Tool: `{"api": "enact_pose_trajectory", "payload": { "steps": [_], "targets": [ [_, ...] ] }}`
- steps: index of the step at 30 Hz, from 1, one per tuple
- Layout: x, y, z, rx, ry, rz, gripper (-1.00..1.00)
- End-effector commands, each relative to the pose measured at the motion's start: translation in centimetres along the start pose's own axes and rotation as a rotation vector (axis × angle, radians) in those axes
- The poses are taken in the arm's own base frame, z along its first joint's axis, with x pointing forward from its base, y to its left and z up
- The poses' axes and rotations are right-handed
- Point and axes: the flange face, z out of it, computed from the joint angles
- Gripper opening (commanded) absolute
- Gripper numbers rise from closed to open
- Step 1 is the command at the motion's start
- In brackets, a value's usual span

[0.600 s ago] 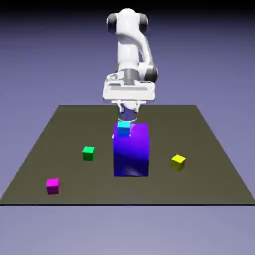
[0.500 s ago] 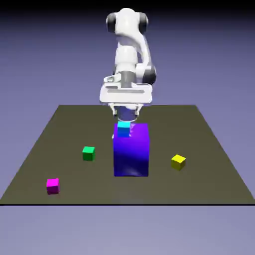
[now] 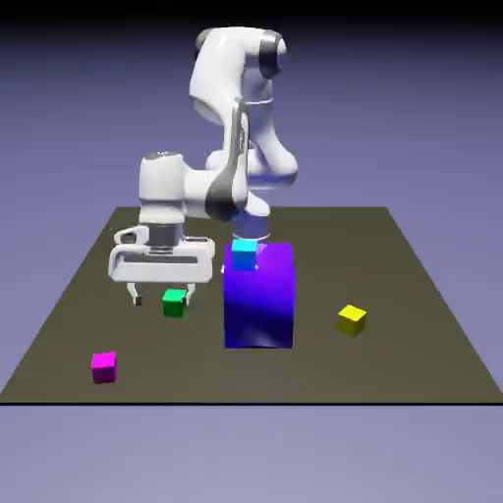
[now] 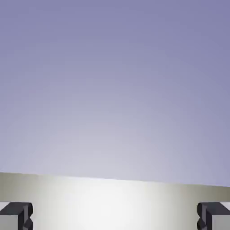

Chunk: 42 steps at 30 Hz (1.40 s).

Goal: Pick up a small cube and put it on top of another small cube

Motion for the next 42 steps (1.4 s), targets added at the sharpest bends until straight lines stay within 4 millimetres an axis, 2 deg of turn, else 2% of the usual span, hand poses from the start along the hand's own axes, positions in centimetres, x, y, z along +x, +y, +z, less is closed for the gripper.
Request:
{"api": "enact_pose_trajectory", "payload": {
  "steps": [1,10,12,16,17,18,19,23,27,35,42],
  "targets": [
    [0.6,1.0,1.0,-0.014,-0.021,-0.006,0.0],
    [4.1,11.5,9.7,-0.126,-0.199,-0.064,0.0],
    [4.2,12.2,10.1,-0.131,-0.209,-0.068,0.0],
    [2.9,13.0,16.3,-0.131,-0.209,-0.069,0.0],
    [2.8,13.1,16.9,-0.131,-0.209,-0.068,0.0],
    [2.8,13.1,16.9,-0.131,-0.209,-0.068,-1.0],
    [2.8,13.1,16.9,-0.131,-0.209,-0.068,-1.0],
    [4.1,12.2,10.7,-0.131,-0.209,-0.069,-1.0],
    [3.0,8.2,6.9,-0.071,-0.231,-0.008,-1.0],
    [-1.2,0.8,-1.0,0.005,-0.284,0.091,-1.0],
    [-6.4,-3.8,-7.9,0.005,-0.311,0.154,-1.0]
  ]
}}
